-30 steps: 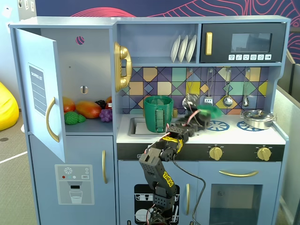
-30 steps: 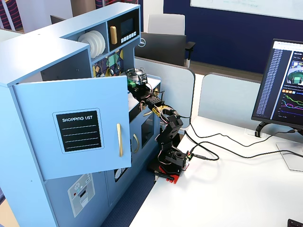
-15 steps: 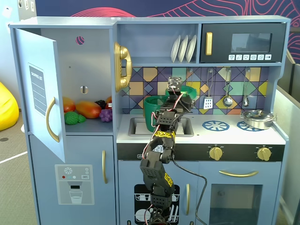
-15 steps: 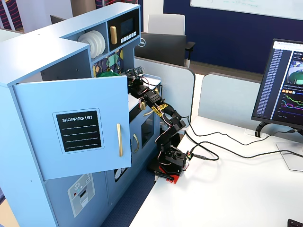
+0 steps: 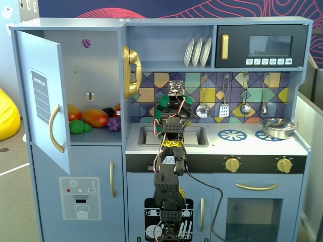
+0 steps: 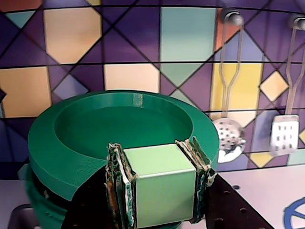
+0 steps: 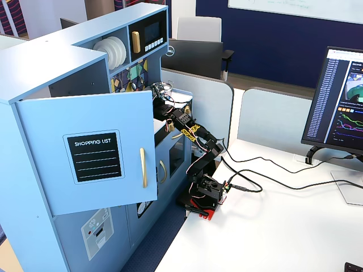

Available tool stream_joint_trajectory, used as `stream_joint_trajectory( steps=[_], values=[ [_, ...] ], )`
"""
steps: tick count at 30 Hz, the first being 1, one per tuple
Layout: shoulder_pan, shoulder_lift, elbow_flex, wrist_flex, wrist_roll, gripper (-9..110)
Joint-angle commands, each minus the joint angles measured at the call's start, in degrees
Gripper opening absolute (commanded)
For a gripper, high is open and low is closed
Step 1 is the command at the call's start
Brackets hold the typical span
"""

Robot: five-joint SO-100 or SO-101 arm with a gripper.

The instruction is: Pick up the lid from the counter and put it on the green recipient

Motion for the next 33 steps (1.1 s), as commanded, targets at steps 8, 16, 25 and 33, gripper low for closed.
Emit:
stream_joint_trajectory(
  steps=[8,16,25,33],
  values=[
    [-3.43,0.79,-4.13,-0.35,-2.11,0],
    [-2.72,-1.41,-3.6,-1.41,-3.87,0],
    [-1.58,-4.04,-3.25,-2.72,-4.66,0],
    [-0.53,-5.01,-2.2,-3.78,-4.83,0]
  ],
)
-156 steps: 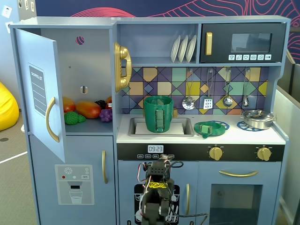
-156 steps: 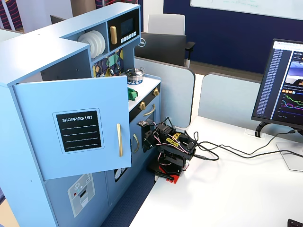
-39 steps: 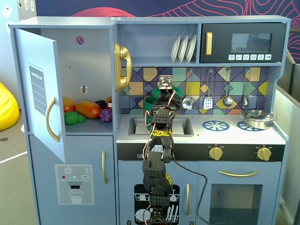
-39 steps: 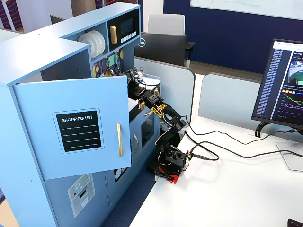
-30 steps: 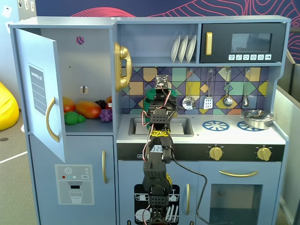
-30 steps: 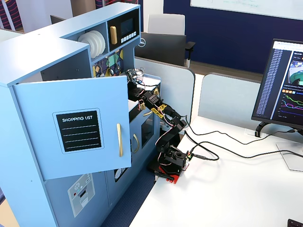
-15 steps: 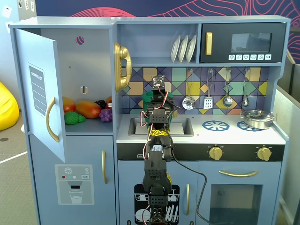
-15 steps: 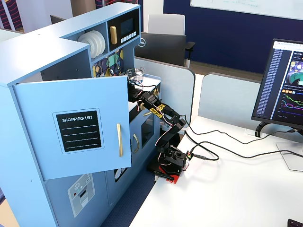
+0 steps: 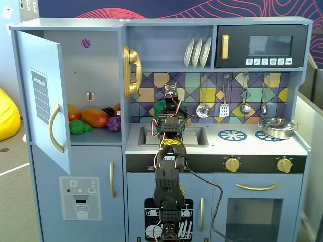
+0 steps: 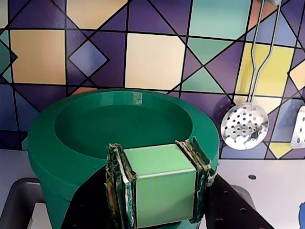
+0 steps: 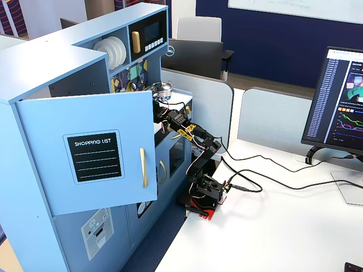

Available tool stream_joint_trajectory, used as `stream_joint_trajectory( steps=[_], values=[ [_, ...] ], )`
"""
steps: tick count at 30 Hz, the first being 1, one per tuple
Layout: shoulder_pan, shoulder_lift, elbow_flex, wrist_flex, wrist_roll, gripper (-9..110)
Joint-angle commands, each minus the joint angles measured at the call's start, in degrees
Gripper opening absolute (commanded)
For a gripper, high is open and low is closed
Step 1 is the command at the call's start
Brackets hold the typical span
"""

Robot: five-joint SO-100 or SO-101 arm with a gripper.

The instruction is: Pick up the lid from the counter and put it on the green recipient

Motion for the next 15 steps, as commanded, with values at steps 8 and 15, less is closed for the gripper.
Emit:
stream_joint_trajectory(
  steps=[8,15],
  values=[
    [2.02,0.97,-1.58,-1.14,-1.93,0],
    [2.64,3.43,-0.88,-0.35,-1.05,24]
  ],
)
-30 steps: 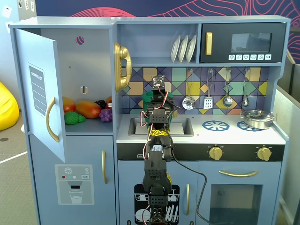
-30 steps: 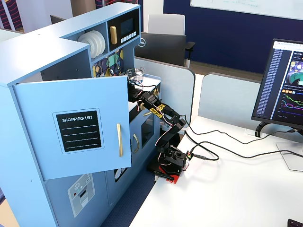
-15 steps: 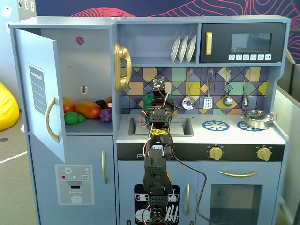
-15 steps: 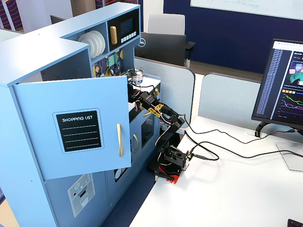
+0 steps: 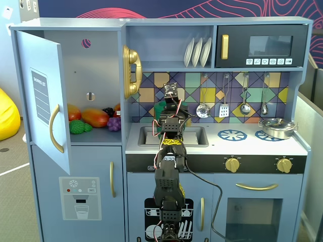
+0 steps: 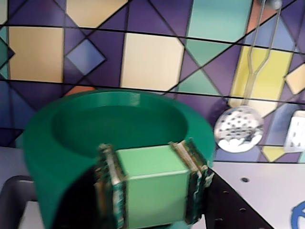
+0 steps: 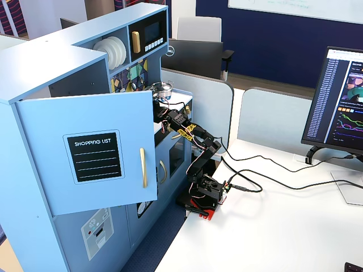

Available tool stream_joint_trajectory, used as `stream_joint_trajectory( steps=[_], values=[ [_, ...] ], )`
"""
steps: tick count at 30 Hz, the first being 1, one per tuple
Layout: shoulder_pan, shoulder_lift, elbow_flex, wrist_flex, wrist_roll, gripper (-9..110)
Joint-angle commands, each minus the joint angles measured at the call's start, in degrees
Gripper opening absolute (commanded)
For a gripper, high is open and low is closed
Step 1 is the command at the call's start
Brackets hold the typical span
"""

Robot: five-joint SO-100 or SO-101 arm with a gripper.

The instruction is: Pick up the lid from the counter and put it on the green recipient

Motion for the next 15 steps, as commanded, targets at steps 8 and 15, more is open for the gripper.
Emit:
stream_joint_trajectory(
  steps=[8,15],
  values=[
    [0.88,5.71,-6.86,-0.7,0.35,31],
    [-1.14,16.79,-7.73,11.51,-0.26,28]
  ],
)
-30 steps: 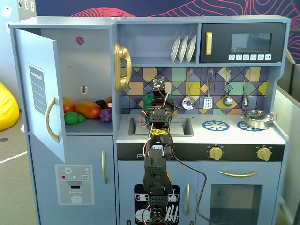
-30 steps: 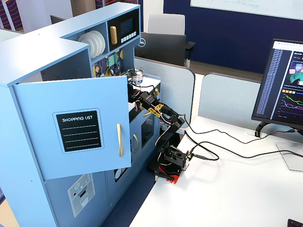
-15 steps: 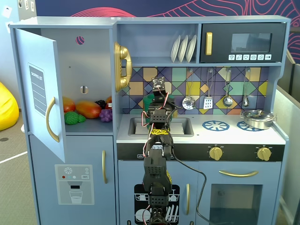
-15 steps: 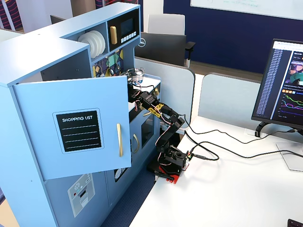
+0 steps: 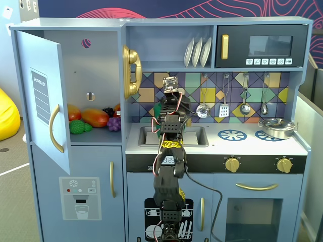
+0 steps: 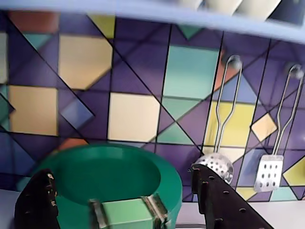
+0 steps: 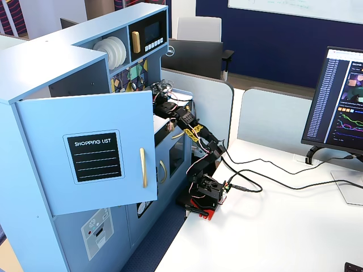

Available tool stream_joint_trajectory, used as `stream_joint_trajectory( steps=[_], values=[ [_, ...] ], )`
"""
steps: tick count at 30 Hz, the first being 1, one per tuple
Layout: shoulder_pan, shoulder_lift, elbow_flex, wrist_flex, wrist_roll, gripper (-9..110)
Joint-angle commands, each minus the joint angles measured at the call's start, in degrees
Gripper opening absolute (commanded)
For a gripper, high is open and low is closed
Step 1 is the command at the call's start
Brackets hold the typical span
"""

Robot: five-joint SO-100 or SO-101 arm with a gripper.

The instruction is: Pick up the lid from the counter and put it on the green recipient

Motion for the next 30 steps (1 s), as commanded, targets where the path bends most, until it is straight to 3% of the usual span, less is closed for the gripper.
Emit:
stream_joint_trajectory(
  steps=[1,7,14,20,27,30],
  values=[
    [-1.41,9.14,-2.9,7.65,-0.18,28],
    [-0.35,23.38,17.58,12.83,0.88,22],
    [0.79,36.04,47.9,9.32,4.31,0],
    [-2.46,43.24,61.44,21.88,11.51,0],
    [-3.16,47.9,74.62,37.35,8.44,0],
    [-2.37,51.77,79.45,44.91,2.37,0]
  ],
)
